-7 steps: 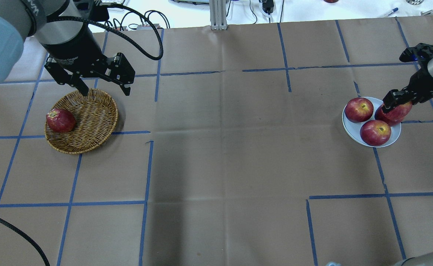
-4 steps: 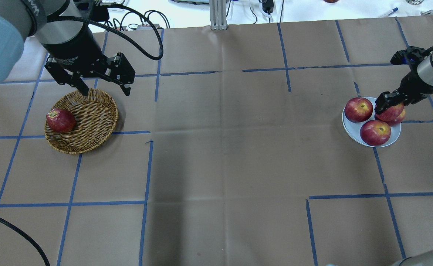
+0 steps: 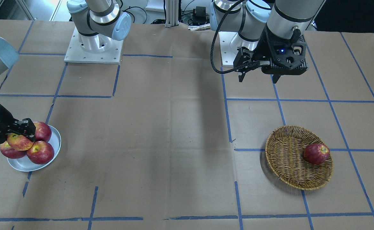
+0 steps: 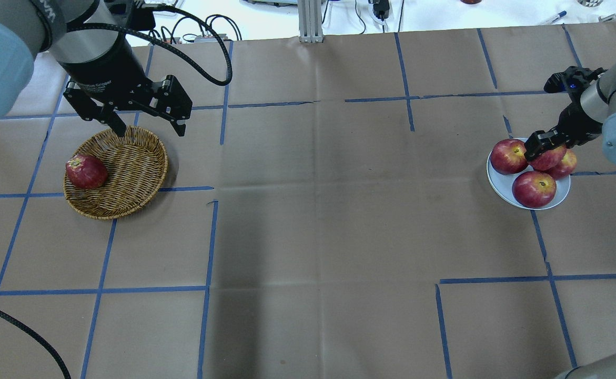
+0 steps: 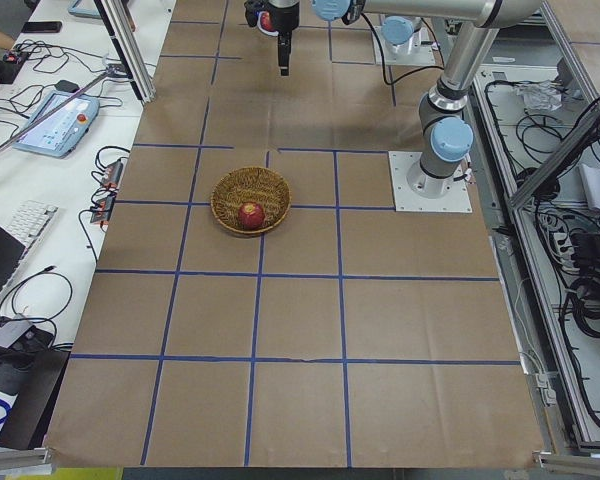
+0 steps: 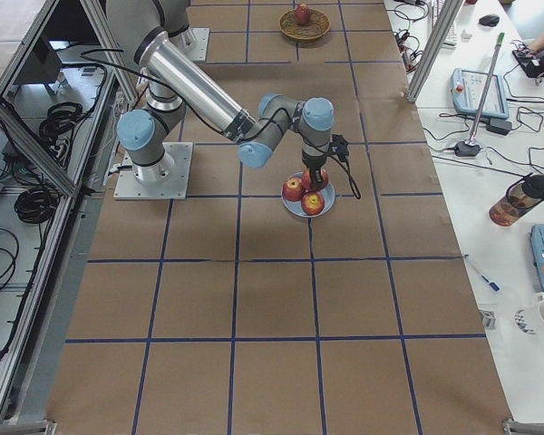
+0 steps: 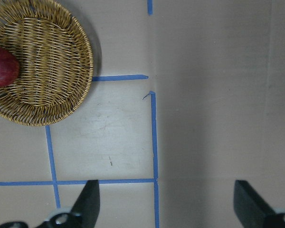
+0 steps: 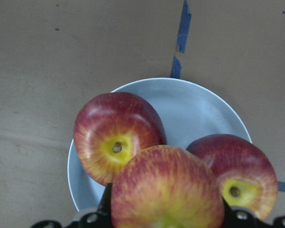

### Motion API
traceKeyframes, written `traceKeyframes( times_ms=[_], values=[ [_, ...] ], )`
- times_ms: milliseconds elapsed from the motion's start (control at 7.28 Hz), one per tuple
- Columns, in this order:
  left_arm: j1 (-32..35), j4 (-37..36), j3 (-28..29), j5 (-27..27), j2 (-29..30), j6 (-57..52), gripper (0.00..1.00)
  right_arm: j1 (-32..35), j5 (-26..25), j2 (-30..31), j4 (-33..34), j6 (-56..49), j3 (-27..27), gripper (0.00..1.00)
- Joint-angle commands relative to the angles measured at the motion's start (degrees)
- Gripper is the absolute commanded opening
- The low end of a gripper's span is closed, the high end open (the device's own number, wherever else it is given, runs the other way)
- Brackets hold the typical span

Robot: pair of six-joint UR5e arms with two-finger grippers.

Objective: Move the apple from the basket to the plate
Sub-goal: 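Lower the apple onto the plate and open the right gripper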

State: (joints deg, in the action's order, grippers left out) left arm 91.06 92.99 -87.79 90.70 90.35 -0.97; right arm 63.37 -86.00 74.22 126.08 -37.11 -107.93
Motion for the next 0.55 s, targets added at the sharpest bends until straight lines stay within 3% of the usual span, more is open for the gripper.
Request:
traceKeyframes(
  times_ms=[0,412],
  values=[
    [0.00,0.00,-0.02,0.00,0.00,-0.09,1.00,0.00,-0.22,0.13,-0.48,0.11,0.35,1.00],
    [0.09,0.00,0.07,0.00,0.00,0.00,1.00,2.09,0.66,4.42,-0.65,1.51,1.92,1.00]
  ],
)
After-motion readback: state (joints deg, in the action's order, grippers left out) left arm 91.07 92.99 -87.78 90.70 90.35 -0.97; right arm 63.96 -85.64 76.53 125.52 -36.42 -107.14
